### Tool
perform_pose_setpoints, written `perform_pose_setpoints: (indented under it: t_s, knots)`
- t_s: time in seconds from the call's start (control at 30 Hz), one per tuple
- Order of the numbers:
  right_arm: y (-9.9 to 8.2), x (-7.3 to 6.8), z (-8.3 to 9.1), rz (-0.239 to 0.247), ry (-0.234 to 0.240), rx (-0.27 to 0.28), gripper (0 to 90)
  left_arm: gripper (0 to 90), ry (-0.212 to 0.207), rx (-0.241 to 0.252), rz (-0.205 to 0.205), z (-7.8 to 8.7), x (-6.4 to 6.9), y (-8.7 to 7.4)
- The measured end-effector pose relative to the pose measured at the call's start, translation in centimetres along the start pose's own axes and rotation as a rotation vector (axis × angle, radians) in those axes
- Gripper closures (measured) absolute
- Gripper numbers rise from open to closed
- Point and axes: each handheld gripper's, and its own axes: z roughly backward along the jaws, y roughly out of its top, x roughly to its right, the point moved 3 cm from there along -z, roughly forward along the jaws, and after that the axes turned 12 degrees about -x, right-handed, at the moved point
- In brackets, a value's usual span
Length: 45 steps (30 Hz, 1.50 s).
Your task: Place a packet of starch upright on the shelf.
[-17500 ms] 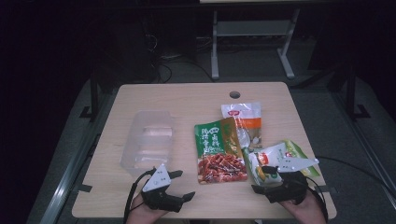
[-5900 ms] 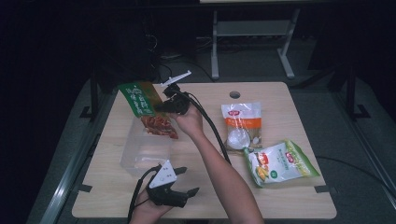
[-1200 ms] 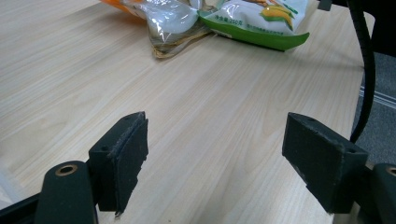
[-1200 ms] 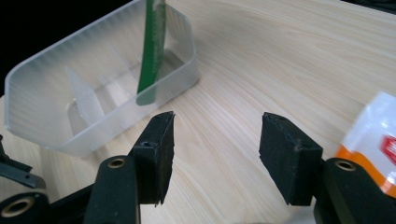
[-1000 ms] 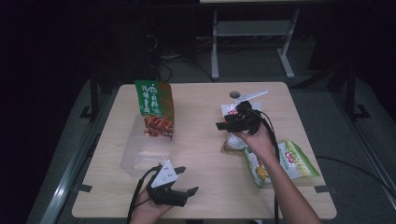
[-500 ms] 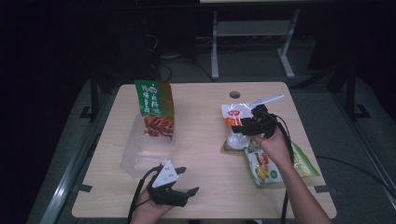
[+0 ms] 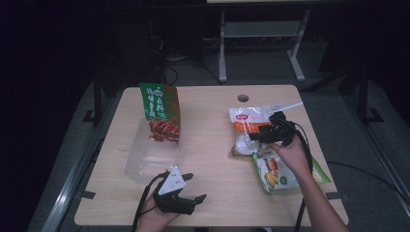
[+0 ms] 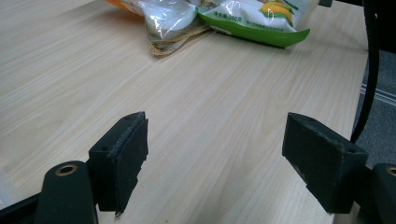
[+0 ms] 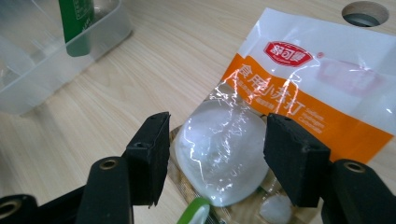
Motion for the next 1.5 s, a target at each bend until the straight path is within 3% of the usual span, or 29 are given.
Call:
perform_pose_setpoints:
  t_s: [0.8, 1.0, 1.5]
  knots:
    - [-1.6, 3.7, 0.1, -0.046, -0.067, -0.055, 37.8, 21.9, 0.004, 0.006, 0.002, 0.1, 0.0, 0.1]
    - [-2.0, 5.1, -0.5, -0.066, -0.078, -0.077, 36.8, 21.9, 0.004, 0.01, 0.003, 0.2, -0.1, 0.1]
    - [-1.9, 6.9, -2.0, -0.1, -0.092, -0.111, 34.5, 21.9, 0.007, 0.015, 0.001, 0.4, -0.1, 0.1]
